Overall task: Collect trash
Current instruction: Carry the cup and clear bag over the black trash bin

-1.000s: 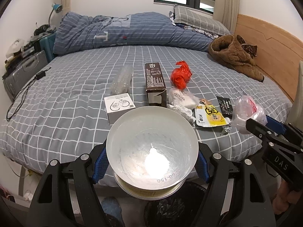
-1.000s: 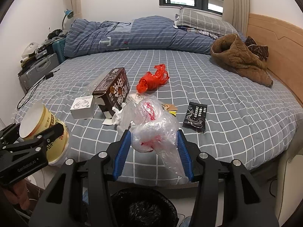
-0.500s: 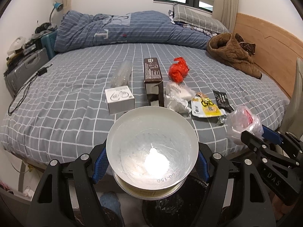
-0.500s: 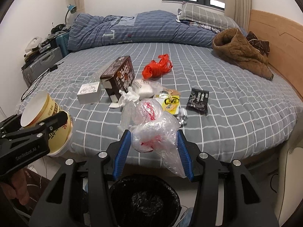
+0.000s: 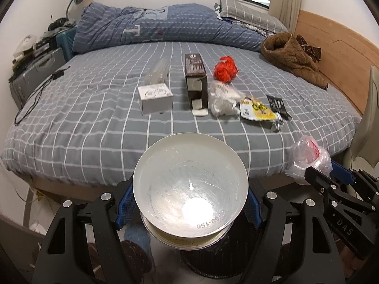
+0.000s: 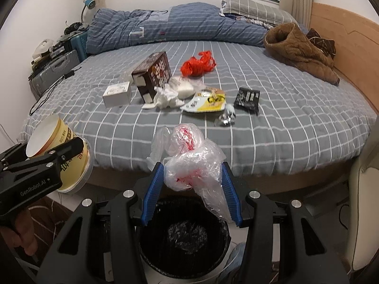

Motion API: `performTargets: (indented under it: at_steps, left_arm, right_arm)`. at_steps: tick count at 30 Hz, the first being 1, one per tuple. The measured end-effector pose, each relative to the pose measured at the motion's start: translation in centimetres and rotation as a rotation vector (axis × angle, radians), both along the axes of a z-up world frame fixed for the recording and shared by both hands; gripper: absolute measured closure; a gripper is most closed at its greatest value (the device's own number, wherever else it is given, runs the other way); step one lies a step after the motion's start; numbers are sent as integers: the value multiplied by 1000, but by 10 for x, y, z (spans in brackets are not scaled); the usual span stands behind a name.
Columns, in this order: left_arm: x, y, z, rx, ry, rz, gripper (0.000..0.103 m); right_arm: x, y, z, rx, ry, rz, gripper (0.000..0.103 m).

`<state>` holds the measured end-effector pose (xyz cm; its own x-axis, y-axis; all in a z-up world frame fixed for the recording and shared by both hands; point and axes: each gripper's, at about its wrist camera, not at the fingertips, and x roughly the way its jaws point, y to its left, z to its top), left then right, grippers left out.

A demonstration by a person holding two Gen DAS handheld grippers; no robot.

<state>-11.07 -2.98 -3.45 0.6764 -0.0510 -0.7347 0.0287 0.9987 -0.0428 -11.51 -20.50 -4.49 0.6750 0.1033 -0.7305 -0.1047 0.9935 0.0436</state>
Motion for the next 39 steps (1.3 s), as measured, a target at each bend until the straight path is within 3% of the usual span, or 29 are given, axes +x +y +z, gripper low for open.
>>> performTargets:
  at_steps: [6, 16, 25, 39]
  left_arm:
    - [-16, 4, -18, -23, 63, 6, 31]
    - [-36, 7, -32, -18, 93, 14, 31]
    - [-19, 10, -86, -1, 185, 14, 31]
    - [24, 14, -153, 16, 305, 27, 31]
  right_arm:
    - [-16, 4, -8, -3, 31, 4, 56]
    - [-36, 10, -28, 17, 99, 5, 56]
    - [-15, 13, -85, 10, 212, 10, 56]
    - [19, 22, -148, -3, 332, 47, 56]
